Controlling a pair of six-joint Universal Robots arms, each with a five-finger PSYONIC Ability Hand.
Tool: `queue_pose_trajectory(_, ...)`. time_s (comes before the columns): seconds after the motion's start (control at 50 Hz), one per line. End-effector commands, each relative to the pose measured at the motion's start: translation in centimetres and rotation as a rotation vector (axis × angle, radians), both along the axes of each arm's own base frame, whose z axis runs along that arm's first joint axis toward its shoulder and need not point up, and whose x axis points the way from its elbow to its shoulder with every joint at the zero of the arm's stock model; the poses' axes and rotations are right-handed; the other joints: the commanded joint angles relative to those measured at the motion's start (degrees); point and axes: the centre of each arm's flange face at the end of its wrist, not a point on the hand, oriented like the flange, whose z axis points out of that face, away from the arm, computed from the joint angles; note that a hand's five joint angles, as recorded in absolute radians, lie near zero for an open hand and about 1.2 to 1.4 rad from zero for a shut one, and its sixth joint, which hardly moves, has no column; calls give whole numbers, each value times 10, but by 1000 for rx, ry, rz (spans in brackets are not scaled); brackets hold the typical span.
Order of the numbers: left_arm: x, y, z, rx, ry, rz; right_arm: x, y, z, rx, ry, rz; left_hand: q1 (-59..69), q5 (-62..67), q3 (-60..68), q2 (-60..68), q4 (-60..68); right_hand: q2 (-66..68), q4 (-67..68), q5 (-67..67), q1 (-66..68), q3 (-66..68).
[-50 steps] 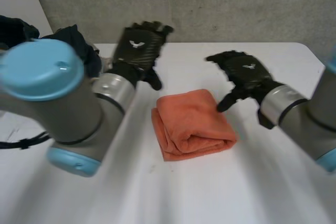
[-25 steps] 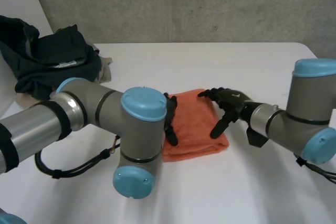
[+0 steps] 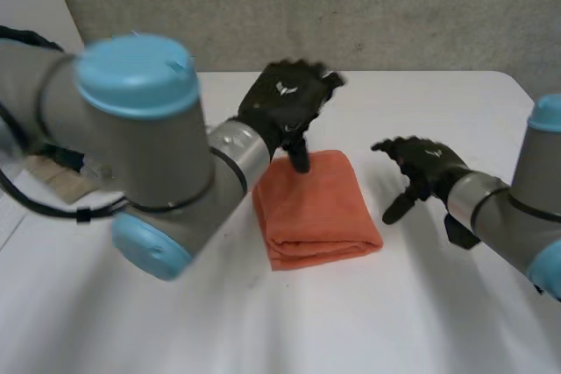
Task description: Fold the laundry.
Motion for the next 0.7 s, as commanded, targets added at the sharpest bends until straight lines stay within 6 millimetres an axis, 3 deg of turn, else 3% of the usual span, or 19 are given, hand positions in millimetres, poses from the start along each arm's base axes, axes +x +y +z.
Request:
queue_pose_trajectory(0.02, -4, 27, 22, 38, 42, -367, -9, 18, -34, 111, -45, 4, 9, -8, 2, 6, 6, -20, -16, -28, -27, -16)
queue_pose_trajectory(0.26, -3, 28, 17, 91, 46, -377, 15, 19, -57, 94, -127, 88, 9, -8, 2, 6, 6, -20, -16, -28, -27, -16)
queue_pose_trajectory(0.46, -2, 26, 16, 93, 44, -352, 38, 22, -65, 73, -133, 154, 7, -9, 0, 4, 4, -5, -2, -14, -12, -2)
queue_pose_trajectory(0.54, -2, 26, 15, 94, 43, -349, 42, 19, -73, 75, -117, 159, 7, -9, 0, 4, 4, 109, 112, 101, 102, 112)
queue_pose_trajectory(0.6, -2, 26, 13, 101, 39, -350, 47, 15, -78, 72, -113, 161, 7, -9, 0, 4, 4, 325, 329, 317, 318, 329)
queue_pose_trajectory(0.62, -2, 26, 12, 102, 38, -349, 48, 13, -77, 67, -114, 162, 7, -9, 0, 4, 4, 428, 431, 419, 421, 431)
queue_pose_trajectory(0.64, -2, 26, 12, 105, 38, -347, 49, 9, -75, 54, -118, 160, 7, -9, 0, 4, 4, 678, 681, 670, 671, 682)
queue_pose_trajectory(0.7, -2, 26, 11, 106, 37, -348, 49, 0, -67, 24, -135, 144, 7, -9, 0, 4, 4, 680, 684, 672, 673, 684)
